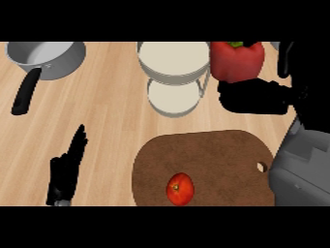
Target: Pick the bell pepper from the cutting board and place it in the tiered basket
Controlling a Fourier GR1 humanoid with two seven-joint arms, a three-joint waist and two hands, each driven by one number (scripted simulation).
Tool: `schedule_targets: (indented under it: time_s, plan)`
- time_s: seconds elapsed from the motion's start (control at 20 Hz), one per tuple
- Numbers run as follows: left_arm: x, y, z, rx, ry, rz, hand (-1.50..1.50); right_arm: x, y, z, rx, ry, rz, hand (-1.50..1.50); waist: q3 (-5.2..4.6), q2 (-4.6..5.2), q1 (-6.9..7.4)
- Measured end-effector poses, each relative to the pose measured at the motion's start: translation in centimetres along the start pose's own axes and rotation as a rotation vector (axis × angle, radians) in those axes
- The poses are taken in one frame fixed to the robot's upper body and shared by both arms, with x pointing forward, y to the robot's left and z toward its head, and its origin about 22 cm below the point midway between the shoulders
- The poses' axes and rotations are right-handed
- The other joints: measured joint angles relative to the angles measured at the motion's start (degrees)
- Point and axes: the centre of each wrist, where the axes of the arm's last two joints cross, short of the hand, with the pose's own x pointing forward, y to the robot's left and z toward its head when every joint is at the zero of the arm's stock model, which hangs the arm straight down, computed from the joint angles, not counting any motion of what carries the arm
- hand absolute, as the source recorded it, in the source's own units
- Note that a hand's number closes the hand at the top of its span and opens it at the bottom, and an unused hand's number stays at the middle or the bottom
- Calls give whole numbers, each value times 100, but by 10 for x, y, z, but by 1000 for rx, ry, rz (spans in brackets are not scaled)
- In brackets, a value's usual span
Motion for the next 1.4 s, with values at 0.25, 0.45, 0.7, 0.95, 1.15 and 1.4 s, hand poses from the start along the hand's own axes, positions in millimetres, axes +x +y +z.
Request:
schedule_targets:
  time_s: [0.25, 0.45, 0.7, 0.95, 1.15, 1.4]
  plan:
    - [3, 1, 1, 0, 10, 7, 0, 8, 17, -36, 47, 42, 26, 150, -1, 16, 3]
    - [-1, 5, -1, -1, -7, 8, 0, 17, 40, -60, 103, 49, 46, 150, 5, 19, 10]
    - [-1, 2, -3, 3, -8, 8, 0, 18, 75, -78, 143, 64, 64, 150, 16, 18, 13]
    - [2, -1, -4, 1, -3, 7, 0, 14, 112, -88, 155, 115, 89, 150, 11, 24, 21]
    - [2, -1, -8, 3, -5, 5, 0, 12, 134, -101, 156, 148, 86, 150, 8, 35, 32]
    - [3, -4, -7, -3, -8, 1, 0, -7, 152, -109, 169, 202, -64, -150, 1, 28, 80]
